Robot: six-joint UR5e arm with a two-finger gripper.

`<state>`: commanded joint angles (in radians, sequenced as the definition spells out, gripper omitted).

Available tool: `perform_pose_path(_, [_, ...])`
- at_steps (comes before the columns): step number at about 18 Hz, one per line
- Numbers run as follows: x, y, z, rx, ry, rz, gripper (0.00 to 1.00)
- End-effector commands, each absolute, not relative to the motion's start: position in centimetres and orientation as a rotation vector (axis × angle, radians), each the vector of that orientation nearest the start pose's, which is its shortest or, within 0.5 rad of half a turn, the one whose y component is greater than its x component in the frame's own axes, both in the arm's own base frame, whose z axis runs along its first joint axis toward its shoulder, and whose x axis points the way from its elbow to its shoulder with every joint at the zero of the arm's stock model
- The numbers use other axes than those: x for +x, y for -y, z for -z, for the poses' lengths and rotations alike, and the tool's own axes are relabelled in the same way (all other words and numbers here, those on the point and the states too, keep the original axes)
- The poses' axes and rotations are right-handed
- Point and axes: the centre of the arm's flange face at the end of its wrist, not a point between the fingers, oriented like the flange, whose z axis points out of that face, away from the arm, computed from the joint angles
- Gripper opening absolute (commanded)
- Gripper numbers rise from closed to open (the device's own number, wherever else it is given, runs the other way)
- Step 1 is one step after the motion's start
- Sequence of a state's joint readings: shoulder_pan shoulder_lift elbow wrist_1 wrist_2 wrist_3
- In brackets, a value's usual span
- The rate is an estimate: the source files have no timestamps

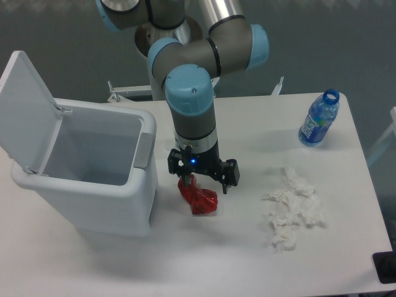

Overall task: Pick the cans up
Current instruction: 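Close the gripper on the crushed red can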

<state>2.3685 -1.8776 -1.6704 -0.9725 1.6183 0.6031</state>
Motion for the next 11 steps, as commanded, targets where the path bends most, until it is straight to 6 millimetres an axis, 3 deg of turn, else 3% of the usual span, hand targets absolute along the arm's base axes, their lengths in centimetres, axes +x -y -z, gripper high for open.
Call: perform_pose_path(11, [-33.6, -50.2, -28.5, -3.076, 0.457, -0.125, 1.0])
